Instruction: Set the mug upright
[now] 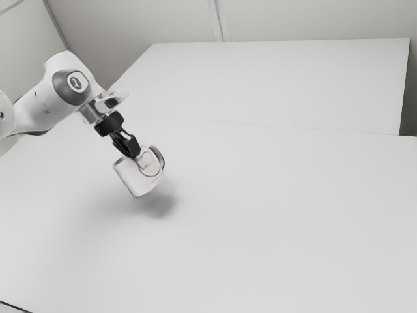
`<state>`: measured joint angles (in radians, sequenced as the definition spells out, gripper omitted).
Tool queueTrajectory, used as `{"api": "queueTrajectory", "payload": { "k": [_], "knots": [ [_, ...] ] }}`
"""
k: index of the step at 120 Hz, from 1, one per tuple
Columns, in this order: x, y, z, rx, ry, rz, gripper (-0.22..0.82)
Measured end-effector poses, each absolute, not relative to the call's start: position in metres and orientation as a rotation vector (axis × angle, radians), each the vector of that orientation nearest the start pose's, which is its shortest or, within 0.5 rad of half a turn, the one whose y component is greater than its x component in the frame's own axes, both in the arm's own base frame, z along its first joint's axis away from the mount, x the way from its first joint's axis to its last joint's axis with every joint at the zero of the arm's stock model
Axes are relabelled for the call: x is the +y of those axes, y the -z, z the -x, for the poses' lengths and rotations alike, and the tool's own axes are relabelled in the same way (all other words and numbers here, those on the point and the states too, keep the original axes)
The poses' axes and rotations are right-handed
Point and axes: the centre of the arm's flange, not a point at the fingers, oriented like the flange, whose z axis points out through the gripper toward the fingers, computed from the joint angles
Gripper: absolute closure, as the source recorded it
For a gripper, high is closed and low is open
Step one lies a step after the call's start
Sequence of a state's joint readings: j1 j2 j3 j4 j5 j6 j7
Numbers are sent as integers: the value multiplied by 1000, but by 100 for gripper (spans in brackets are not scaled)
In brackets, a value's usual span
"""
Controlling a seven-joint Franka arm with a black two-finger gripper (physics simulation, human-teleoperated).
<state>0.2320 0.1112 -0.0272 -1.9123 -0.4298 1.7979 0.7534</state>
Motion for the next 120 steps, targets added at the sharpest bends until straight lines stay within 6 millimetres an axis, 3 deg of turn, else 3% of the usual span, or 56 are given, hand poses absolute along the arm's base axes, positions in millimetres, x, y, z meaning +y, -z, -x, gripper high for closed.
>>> {"api": "queueTrajectory", "payload": {
  "k": [24,53,72,104,120],
  "knots": [
    [58,-416,-565,680,-81,3266,78],
    [39,-370,-552,557,-48,3188,78],
    [35,-353,-549,475,-2,3170,78],
    [35,-351,-550,366,62,3177,28],
    [27,-379,-552,355,145,3162,15]
  ]
}}
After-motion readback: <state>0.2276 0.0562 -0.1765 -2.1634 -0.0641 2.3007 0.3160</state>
